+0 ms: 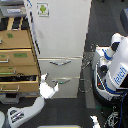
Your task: Opening the fridge
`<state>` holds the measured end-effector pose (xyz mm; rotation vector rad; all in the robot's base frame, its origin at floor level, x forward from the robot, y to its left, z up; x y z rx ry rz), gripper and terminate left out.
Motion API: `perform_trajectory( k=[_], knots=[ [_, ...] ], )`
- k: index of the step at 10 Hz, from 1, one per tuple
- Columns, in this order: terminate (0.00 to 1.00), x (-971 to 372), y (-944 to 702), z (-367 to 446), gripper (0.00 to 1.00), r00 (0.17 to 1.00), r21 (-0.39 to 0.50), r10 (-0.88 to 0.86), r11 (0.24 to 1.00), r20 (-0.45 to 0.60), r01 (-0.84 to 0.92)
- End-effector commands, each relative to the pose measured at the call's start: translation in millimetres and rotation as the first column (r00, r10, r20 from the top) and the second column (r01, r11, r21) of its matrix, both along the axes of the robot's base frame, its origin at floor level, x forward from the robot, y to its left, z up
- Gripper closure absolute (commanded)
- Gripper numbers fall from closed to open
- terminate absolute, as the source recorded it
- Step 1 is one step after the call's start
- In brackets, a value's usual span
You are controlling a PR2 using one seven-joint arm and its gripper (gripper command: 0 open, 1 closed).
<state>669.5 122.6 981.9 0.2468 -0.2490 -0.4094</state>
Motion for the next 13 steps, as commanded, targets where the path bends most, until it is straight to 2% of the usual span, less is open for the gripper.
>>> perform_trajectory(
  k=[1, 2, 6, 8, 11, 13],
  knots=[
    [0.0, 63.4, -7.1, 56.0, 0.0, 0.999, -0.023, 0.054, 0.998, -0.005, -0.054],
    [0.0, 85.3, -9.8, 76.3, 0.0, 0.998, -0.112, 0.031, 0.993, -0.056, -0.037],
    [0.0, 127.4, -9.3, 98.9, 0.0, 0.989, -0.201, 0.035, 0.977, -0.143, -0.064],
    [0.0, 137.1, -0.4, 103.4, 0.0, 0.987, -0.18, 0.058, 0.98, -0.15, -0.085],
    [0.0, 149.4, 47.3, 123.7, 0.0, 0.984, -0.09, 0.12, 0.987, -0.134, -0.133],
    [0.0, 155.4, 67.4, 129.0, 0.0, 0.981, -0.086, 0.141, 0.984, -0.137, -0.153]
  ],
)
